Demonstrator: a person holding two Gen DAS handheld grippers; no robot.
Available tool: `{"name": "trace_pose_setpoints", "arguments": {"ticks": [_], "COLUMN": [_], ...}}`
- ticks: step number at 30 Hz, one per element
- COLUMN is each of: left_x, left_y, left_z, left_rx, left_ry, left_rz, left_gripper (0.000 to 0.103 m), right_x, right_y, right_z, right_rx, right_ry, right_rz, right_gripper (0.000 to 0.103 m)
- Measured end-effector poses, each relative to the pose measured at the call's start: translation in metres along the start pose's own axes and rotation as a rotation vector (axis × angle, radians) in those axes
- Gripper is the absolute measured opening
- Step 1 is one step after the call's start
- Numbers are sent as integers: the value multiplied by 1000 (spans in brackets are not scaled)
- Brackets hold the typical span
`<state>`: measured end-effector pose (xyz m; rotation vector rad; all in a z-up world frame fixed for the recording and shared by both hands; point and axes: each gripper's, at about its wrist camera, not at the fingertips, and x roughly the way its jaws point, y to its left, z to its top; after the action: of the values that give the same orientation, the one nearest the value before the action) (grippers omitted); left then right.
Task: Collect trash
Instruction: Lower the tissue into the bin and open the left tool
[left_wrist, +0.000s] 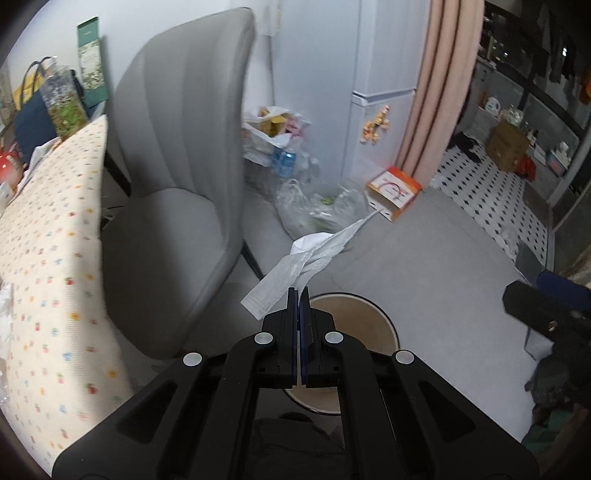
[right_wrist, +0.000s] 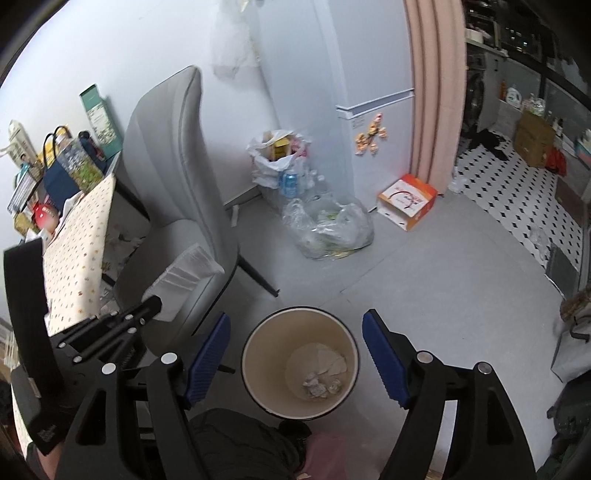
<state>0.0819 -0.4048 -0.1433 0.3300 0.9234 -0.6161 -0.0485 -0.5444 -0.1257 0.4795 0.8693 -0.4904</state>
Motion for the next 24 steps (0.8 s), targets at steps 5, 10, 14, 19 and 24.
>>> {"name": "trace_pose_setpoints", "arguments": {"ticks": [5,10,14,19,24], "left_x": [7,18,22,24,24], "left_y": [-18,-24,-26,-30,-29], "left_z": [-1,-5,-9,-10,-10], "left_rx": [28,15,14,12,0], "left_ry": [21,81,102,116,119], "left_rz": [-40,-98,-110,-131,-160], "left_gripper": [2,2,2,3,12], "right_x": [-6,-8,-9,-9,-9], "right_y": [-19,-30,-32,-33,-32], "right_z": [-2,-3,-4,-6,-5], "right_rx": [34,52,53,56,57], "right_ry": [-8,-14,-18,-15,-16], "right_rz": [-31,-44,-43,-43,-43], "right_gripper": [73,73,73,73,73]}}
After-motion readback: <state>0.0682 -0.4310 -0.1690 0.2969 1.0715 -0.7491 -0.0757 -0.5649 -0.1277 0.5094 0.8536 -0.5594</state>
